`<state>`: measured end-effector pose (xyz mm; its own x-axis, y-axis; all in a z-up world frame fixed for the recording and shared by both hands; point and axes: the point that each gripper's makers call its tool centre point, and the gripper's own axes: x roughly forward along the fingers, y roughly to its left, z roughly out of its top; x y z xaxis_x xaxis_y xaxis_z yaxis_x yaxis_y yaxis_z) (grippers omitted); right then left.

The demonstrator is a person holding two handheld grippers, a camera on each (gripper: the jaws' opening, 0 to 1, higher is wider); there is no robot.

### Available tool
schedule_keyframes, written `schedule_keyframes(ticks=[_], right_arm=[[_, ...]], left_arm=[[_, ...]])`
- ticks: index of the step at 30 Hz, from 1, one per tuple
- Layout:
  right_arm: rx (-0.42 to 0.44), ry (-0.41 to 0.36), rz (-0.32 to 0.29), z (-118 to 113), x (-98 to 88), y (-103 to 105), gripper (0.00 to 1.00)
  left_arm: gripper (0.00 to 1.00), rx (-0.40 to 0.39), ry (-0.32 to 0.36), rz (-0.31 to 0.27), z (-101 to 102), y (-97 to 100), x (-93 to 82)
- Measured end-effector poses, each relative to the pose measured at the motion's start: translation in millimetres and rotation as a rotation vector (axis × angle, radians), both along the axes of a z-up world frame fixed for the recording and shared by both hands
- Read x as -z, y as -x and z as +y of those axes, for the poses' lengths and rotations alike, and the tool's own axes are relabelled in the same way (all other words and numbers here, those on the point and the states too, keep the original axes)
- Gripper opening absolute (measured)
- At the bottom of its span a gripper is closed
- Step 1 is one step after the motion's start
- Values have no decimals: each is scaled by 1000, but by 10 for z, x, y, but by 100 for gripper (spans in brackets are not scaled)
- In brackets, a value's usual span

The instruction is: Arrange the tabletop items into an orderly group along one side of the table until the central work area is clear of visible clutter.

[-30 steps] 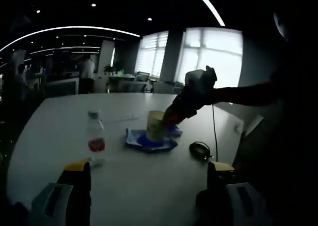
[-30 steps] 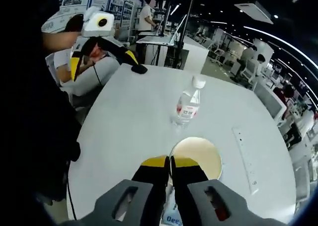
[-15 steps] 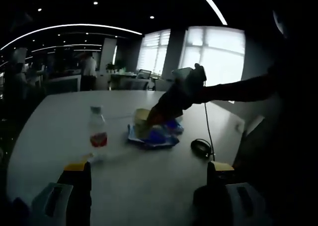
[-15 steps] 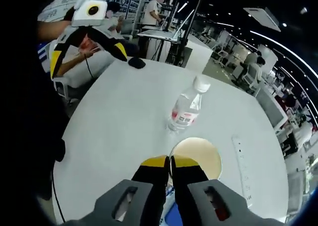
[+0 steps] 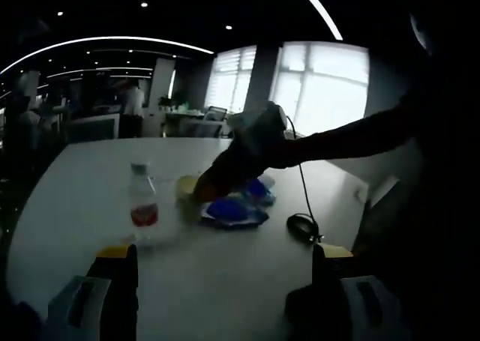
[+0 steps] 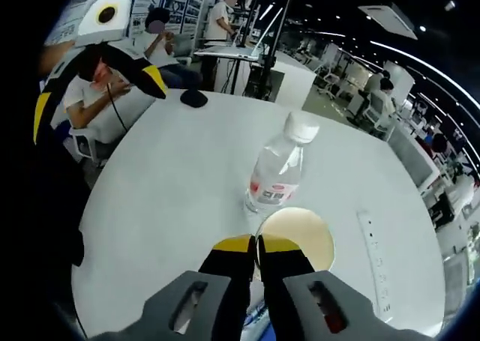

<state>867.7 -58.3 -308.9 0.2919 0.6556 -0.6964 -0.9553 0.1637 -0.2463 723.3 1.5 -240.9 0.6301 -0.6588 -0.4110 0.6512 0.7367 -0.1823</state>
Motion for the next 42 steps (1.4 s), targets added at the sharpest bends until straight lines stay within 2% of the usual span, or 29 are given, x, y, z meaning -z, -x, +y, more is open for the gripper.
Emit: schedule_keyframes(ticks=[5, 15, 22, 25, 27, 29, 35, 39, 42], right_arm=[[10, -2, 4, 105, 84, -29, 0], [8, 20, 23, 172, 296, 2, 0], [28, 12, 7, 185, 315, -38, 0], [24, 12, -26, 190, 320, -90, 0], [29, 9, 5, 196, 345, -70, 0], [24, 21, -12, 183, 372, -95, 0], [29, 20, 3, 174, 408, -77, 3], [31, 10, 1, 181, 359, -59, 6], [55, -9, 7, 185, 332, -77, 12]], left_arm=[[96, -1, -12, 9, -5, -7, 13], [96, -10, -13, 18, 18, 25, 48], [95, -19, -14, 32, 45, 64, 85], [95, -21, -16, 32, 55, 63, 88], [95, -21, -18, 34, 66, 57, 94], [95, -23, -19, 32, 67, 47, 88], [94, -19, -21, 34, 59, 25, 97], [94, -13, -22, 38, 37, 22, 108], [94, -9, -21, 34, 13, 9, 93]])
